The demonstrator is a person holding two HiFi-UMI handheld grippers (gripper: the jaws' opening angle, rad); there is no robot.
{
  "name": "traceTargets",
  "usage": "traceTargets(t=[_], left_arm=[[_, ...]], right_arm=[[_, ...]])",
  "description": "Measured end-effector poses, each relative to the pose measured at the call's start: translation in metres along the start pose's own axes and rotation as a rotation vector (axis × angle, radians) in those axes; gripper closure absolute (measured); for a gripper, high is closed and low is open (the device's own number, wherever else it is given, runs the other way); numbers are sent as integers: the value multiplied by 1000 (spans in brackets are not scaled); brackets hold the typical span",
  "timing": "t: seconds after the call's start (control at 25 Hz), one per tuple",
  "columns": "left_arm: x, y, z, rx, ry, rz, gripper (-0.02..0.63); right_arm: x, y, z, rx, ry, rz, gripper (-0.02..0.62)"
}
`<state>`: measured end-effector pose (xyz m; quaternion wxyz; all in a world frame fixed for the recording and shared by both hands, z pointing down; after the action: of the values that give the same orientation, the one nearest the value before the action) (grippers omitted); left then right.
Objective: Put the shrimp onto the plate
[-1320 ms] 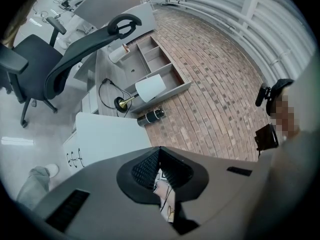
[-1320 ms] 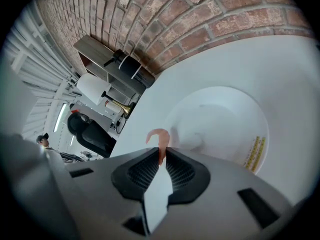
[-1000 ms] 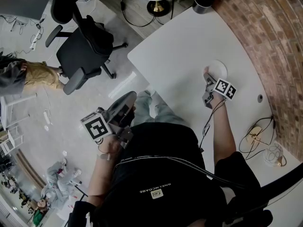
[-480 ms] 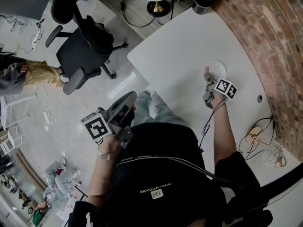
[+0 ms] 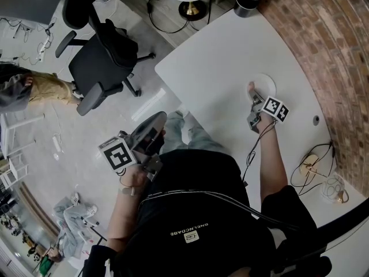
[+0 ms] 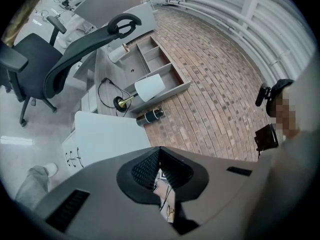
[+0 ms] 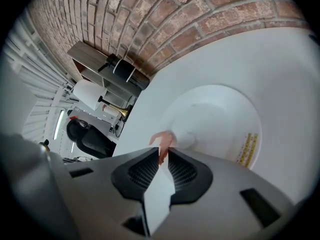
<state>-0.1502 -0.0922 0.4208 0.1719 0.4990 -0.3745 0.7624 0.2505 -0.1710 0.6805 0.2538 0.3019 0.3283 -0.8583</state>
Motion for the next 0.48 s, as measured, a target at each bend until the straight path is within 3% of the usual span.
traceTargets(t=[0.48], left_arm=[[-1, -2, -4, -1, -9, 2, 601]], right_arm=[[4, 1, -5, -19, 10, -3, 552]])
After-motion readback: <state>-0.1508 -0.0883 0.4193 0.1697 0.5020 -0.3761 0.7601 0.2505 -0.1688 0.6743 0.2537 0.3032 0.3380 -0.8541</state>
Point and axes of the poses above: the fingertips, and each gripper's own axes: z forward along the fingers, x to its left, y out of its top, the point moved 5 cm from there along -z, backward along the fingers, and after that the axes turned 9 degrees about -x, right-handed, at the moved point
